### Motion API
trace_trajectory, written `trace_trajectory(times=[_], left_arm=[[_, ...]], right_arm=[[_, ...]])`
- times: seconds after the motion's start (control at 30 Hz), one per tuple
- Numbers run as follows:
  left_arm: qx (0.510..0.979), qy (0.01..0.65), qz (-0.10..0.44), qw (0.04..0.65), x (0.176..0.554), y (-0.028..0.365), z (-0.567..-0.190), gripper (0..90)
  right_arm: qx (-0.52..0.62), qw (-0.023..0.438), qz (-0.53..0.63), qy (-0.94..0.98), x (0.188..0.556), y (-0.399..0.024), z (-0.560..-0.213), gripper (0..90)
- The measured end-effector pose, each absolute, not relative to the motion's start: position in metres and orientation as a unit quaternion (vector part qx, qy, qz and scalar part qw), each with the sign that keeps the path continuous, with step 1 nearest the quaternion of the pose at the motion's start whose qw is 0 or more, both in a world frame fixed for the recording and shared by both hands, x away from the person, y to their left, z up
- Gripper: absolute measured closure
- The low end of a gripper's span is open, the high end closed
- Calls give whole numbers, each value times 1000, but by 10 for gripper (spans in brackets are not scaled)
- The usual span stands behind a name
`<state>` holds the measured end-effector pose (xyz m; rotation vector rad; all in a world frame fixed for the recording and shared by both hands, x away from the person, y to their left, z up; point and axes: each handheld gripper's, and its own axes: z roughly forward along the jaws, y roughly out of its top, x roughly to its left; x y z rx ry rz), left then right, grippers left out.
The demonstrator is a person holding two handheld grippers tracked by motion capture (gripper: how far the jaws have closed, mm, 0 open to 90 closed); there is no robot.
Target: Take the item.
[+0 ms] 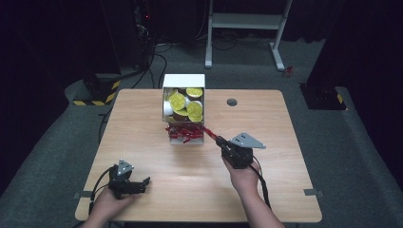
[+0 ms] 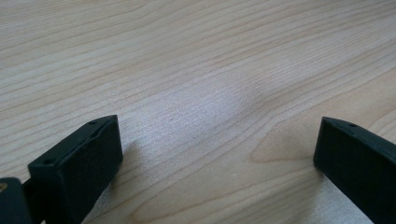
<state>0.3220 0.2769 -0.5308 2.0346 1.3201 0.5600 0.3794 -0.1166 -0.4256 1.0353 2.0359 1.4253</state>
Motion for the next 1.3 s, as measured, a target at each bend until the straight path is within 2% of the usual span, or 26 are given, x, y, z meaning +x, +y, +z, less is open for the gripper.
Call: trace_trajectory(times=[0.4,1.3], left_arm=[[772,504,214,323,322,277,-531,14],[774,503,213,321,322,277,-531,14]], right_arm=[[379,232,521,728,372,-133,-420,873],[407,262,503,716,387,-157,-423,872]])
